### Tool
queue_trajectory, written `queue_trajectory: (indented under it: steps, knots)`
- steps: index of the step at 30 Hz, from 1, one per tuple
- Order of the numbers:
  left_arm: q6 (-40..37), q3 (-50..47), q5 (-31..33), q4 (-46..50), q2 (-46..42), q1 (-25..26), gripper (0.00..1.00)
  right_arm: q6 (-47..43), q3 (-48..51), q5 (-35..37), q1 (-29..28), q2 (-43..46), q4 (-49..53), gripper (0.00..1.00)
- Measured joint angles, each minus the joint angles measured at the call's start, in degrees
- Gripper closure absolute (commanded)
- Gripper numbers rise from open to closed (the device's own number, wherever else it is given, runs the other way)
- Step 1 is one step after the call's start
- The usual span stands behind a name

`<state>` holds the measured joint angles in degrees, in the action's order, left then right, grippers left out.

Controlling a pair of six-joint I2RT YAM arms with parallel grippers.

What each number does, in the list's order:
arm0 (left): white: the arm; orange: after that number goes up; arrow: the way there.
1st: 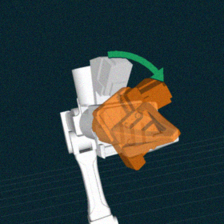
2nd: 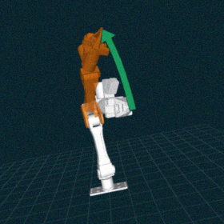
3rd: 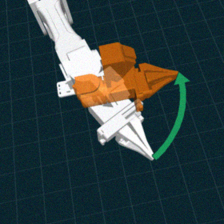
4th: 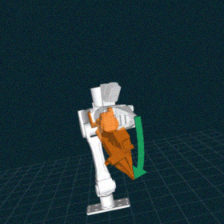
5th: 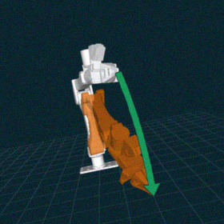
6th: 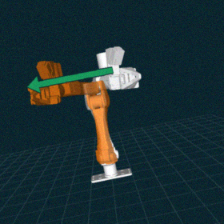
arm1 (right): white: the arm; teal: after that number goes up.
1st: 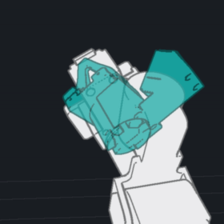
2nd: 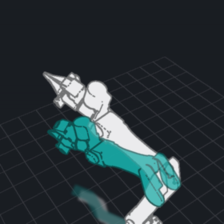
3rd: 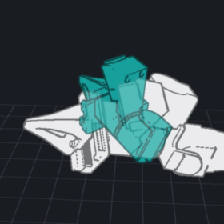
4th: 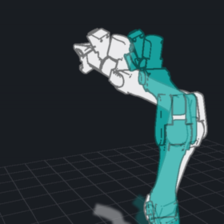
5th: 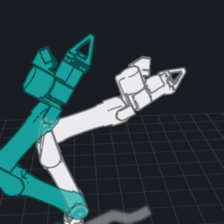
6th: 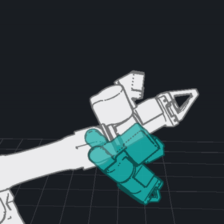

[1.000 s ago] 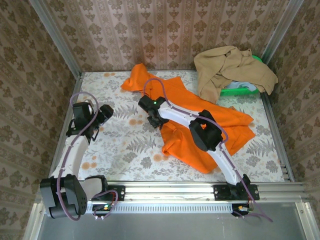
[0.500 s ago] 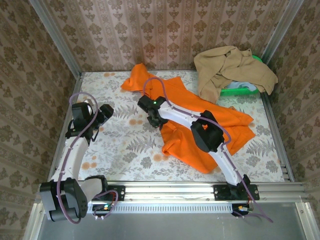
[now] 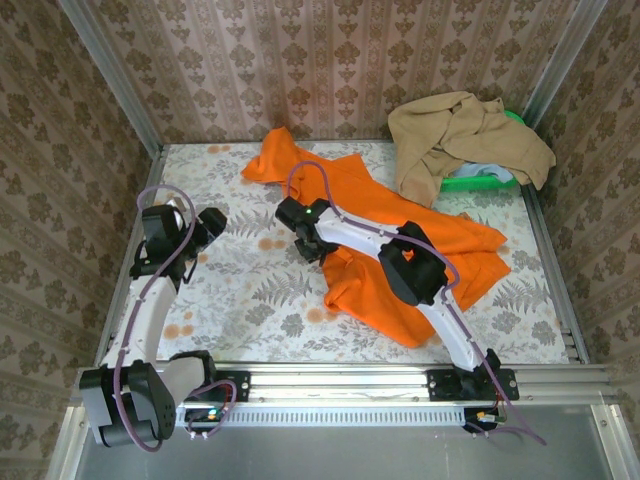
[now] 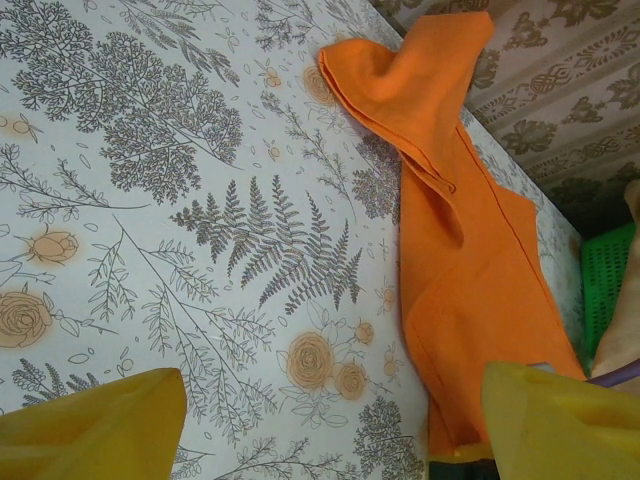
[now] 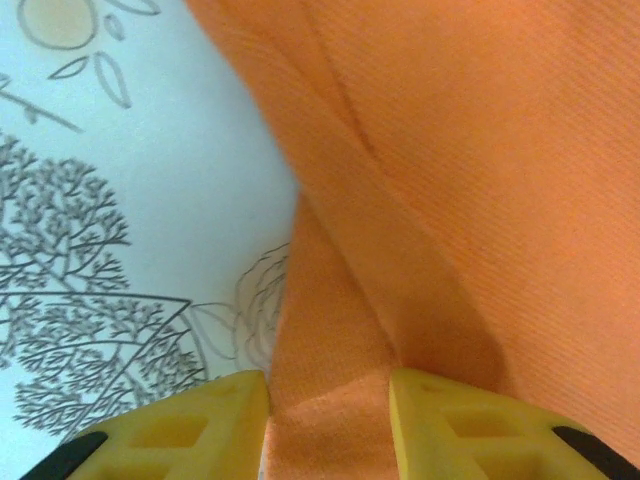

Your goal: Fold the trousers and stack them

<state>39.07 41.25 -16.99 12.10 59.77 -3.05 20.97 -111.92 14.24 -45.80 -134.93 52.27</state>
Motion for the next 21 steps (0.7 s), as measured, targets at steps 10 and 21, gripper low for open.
queue_trajectory:
  steps: [10, 21]
  knots:
    - [0.0, 0.0, -0.5, -0.2, 0.0, 0.0, 0.23, -0.9, 0.1, -0.6, 0.1, -0.1, 0.1, 1.00]
    - [0.0, 0.0, -1.0, -0.2, 0.0, 0.0, 0.26, -4.9, -5.3, -1.9, -0.1, 3.3, 5.0, 1.00]
